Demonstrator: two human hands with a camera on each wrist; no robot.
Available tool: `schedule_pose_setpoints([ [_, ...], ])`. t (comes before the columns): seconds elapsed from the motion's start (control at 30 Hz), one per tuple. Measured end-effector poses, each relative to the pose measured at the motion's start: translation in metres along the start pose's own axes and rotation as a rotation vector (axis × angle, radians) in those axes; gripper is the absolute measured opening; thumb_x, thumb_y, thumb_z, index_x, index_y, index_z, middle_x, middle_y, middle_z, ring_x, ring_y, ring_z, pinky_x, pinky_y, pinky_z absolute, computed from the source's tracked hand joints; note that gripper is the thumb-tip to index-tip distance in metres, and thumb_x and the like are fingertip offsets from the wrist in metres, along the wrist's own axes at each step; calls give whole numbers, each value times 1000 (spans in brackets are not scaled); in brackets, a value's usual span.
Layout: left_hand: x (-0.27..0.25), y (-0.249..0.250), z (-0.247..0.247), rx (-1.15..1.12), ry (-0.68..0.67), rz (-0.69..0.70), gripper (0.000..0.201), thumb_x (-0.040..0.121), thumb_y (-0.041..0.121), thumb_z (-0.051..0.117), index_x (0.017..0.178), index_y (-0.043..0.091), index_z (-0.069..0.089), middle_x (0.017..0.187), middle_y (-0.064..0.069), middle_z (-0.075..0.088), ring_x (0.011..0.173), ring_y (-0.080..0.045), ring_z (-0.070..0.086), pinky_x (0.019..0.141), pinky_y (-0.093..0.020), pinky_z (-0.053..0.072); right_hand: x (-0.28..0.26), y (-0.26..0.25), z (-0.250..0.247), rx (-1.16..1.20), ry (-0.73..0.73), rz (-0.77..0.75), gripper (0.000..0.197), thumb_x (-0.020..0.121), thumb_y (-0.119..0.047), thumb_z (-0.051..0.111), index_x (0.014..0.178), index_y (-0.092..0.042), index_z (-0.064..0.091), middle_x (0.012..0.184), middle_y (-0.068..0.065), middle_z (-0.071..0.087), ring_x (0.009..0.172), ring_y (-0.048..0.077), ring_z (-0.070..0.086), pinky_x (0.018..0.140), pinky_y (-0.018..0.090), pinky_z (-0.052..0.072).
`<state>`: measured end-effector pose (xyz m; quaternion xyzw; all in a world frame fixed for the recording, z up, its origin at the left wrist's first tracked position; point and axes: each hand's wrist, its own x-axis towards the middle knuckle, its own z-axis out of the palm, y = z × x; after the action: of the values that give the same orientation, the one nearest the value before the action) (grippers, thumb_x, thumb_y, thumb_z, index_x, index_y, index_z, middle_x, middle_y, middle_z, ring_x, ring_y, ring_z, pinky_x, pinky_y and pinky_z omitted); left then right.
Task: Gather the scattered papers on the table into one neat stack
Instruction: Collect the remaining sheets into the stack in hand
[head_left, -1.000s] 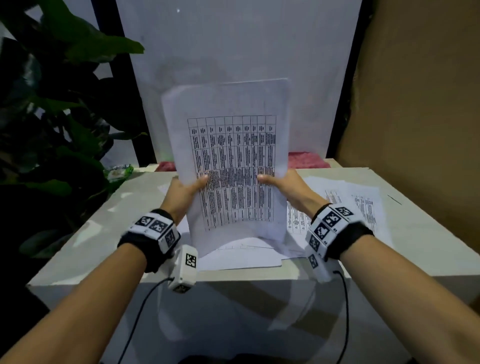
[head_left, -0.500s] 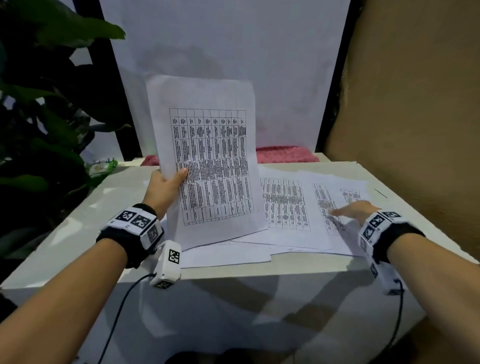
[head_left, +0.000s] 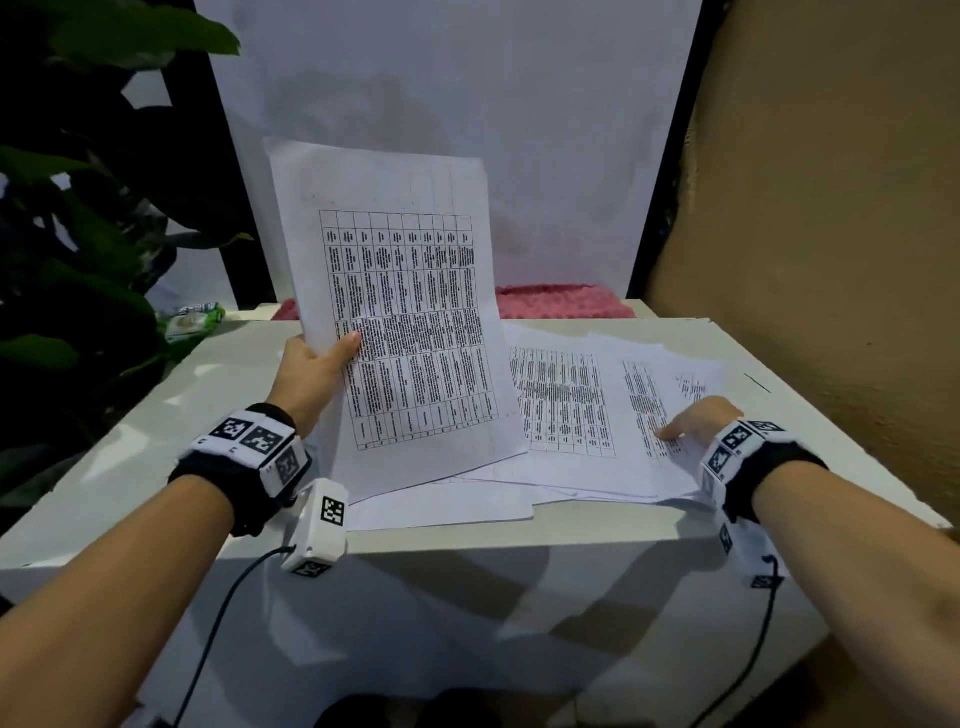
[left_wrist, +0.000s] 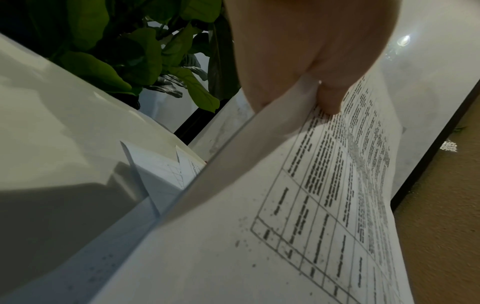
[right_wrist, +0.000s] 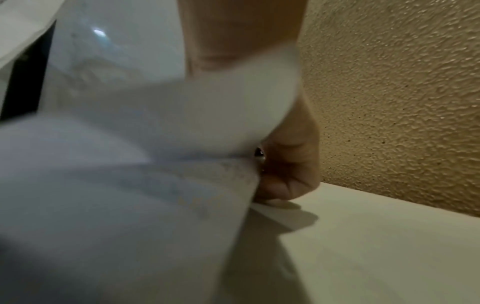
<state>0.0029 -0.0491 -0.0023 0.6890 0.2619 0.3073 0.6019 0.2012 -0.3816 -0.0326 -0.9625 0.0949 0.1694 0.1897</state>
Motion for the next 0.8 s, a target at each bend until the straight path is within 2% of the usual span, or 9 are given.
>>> schedule_pose_setpoints([
  [0.07, -1, 1, 0, -16, 4, -9, 48, 91, 27, 58, 126, 0, 38, 113, -9, 52, 108, -24, 52, 105, -41, 42, 1, -2, 4, 81, -7, -27, 59, 80, -21, 72, 124, 10, 49, 128, 23, 56, 115, 36, 55, 100, 41, 45],
  [0.17, -1, 2, 2, -25, 10, -20, 47, 91, 25, 57, 126, 0, 38, 114, -8, 52, 108, -23, 51, 105, -41, 41, 0, -11, 10, 212, 26, -61, 69, 76, -32, 75, 126, 6, 47, 126, 22, 58, 112, 36, 57, 89, 36, 47],
  [0.23, -2, 2, 1, -26, 13, -24, 47, 91, 24, 57, 125, 0, 38, 116, -10, 53, 110, -24, 52, 106, -42, 41, -3, -20, 17, 182, 23, -82, 72, 72, -33, 78, 124, 6, 48, 126, 20, 58, 113, 34, 57, 82, 33, 46],
  [0.37, -2, 3, -3, -14, 11, -38, 48, 90, 25, 58, 126, -1, 40, 122, -13, 55, 113, -26, 54, 105, -42, 42, -12, -32, 26, 81, 14, -90, 60, 76, -24, 76, 120, 8, 52, 125, 19, 59, 115, 32, 56, 92, 34, 47],
  [0.47, -2, 3, -4, -14, 17, -37, 37, 91, 24, 58, 116, 4, 40, 112, -8, 55, 108, -23, 53, 100, -37, 43, -2, -27, 24, 163, -19, -81, 58, 71, -12, 79, 117, 11, 53, 122, 20, 60, 114, 35, 56, 97, 38, 46],
  [0.53, -4, 3, -3, -24, 14, -36, 36, 91, 23, 57, 118, 6, 39, 103, -3, 54, 104, -21, 52, 97, -34, 43, 8, -20, 19, 270, -36, -74, 61, 62, -5, 83, 114, 12, 55, 119, 21, 61, 112, 38, 56, 99, 44, 45],
  [0.6, -5, 3, -3, -19, 9, -31, 33, 92, 22, 57, 115, 8, 38, 99, -1, 54, 104, -20, 51, 96, -33, 43, 15, -13, 14, 333, -5, -94, 57, 60, -2, 83, 108, 14, 57, 112, 20, 64, 108, 38, 58, 98, 45, 46],
  [0.73, -5, 3, -7, 6, 1, -29, 40, 90, 26, 59, 118, 2, 43, 118, -15, 57, 107, -25, 55, 101, -41, 45, 20, -4, -3, 377, 67, -176, 53, 57, -5, 85, 100, 14, 60, 105, 24, 66, 99, 38, 62, 92, 47, 51],
  [0.8, -4, 2, -9, 18, 7, -29, 39, 90, 27, 60, 116, 3, 43, 120, -16, 56, 109, -26, 54, 102, -42, 44, 16, -2, -12, 366, 105, -198, 45, 60, -6, 84, 94, 13, 60, 104, 26, 66, 99, 39, 62, 90, 46, 52],
])
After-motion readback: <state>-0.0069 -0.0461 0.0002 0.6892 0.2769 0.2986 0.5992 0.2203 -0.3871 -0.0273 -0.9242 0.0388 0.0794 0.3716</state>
